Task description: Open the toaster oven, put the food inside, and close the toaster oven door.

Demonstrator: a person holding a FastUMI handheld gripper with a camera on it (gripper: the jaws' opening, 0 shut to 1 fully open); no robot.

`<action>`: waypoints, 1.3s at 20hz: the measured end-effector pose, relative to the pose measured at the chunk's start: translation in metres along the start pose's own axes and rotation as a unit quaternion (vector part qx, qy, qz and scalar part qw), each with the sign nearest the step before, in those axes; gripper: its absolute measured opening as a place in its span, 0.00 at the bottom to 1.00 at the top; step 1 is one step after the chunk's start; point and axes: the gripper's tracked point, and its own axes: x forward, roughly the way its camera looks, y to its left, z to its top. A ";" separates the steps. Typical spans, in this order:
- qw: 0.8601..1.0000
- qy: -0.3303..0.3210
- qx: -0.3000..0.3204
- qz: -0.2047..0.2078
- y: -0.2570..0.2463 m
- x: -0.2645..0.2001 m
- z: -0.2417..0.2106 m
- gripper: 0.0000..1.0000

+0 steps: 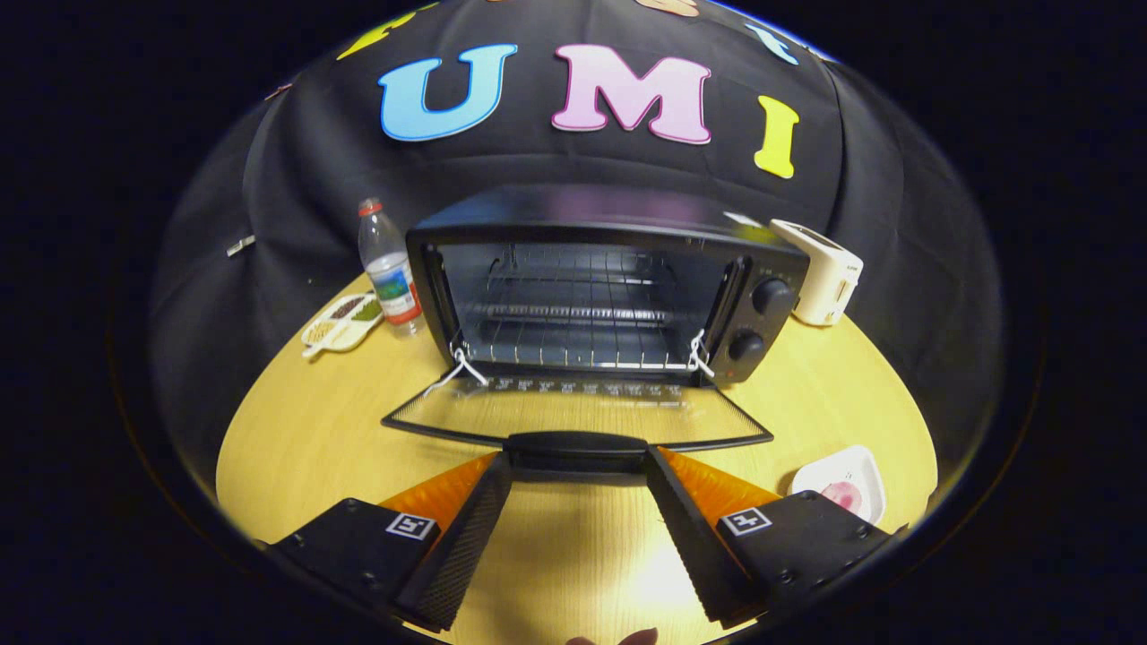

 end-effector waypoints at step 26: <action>0.966 0.244 0.071 0.052 -0.267 -0.085 -0.028 0.99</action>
